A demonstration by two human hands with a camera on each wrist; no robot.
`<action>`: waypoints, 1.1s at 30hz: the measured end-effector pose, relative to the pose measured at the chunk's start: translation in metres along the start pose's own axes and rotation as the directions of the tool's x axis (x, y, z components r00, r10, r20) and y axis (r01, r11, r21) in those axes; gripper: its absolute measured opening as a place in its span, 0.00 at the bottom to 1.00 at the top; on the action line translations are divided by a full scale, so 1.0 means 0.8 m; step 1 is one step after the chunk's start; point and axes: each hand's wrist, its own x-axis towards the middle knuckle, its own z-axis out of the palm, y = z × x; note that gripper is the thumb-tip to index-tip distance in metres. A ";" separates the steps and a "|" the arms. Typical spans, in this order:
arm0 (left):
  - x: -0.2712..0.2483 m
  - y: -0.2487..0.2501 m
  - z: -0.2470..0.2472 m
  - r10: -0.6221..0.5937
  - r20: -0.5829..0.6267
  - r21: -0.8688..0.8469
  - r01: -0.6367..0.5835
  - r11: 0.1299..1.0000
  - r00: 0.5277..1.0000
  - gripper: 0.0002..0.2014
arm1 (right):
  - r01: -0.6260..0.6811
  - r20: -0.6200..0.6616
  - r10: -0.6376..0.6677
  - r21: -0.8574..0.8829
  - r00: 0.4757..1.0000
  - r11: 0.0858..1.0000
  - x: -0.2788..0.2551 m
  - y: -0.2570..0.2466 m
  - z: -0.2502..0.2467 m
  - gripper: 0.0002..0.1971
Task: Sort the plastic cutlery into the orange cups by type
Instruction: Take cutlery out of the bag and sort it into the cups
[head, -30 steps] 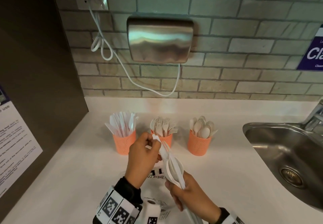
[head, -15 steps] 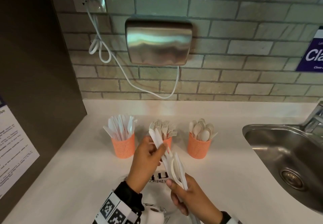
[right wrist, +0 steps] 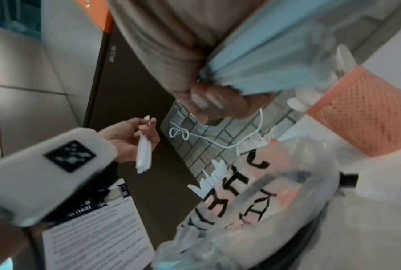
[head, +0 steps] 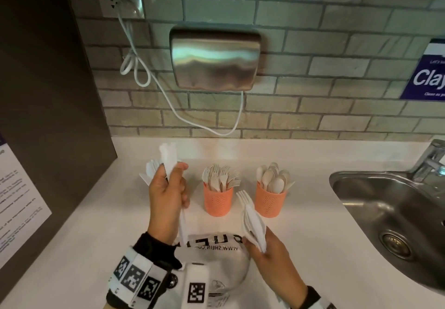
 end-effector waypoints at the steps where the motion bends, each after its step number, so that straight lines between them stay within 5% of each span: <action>1: -0.006 -0.002 0.000 -0.006 0.032 0.049 0.004 0.999 0.999 0.13 | -0.005 -0.031 0.003 -0.058 1.000 0.998 0.002 0.001 -0.001 0.16; 10: -0.081 -0.049 0.018 -0.104 0.271 0.342 0.005 0.940 0.957 0.07 | -0.008 -0.057 0.000 -0.134 0.998 0.991 0.009 -0.014 0.017 0.14; 18: -0.091 -0.056 0.015 -0.028 0.180 0.399 -0.047 0.916 0.983 0.05 | 0.046 -0.072 -0.056 -0.140 0.996 0.989 0.007 -0.026 0.044 0.08; 27: -0.087 -0.069 0.016 -0.040 0.171 0.433 -0.039 0.901 0.984 0.09 | 0.096 -0.073 -0.105 -0.118 0.992 0.988 -0.004 -0.027 0.060 0.17; 33: -0.081 -0.069 0.018 -0.030 0.211 0.387 -0.055 0.920 0.977 0.04 | 0.023 -0.043 -0.025 -0.032 0.999 0.999 0.000 -0.028 0.051 0.18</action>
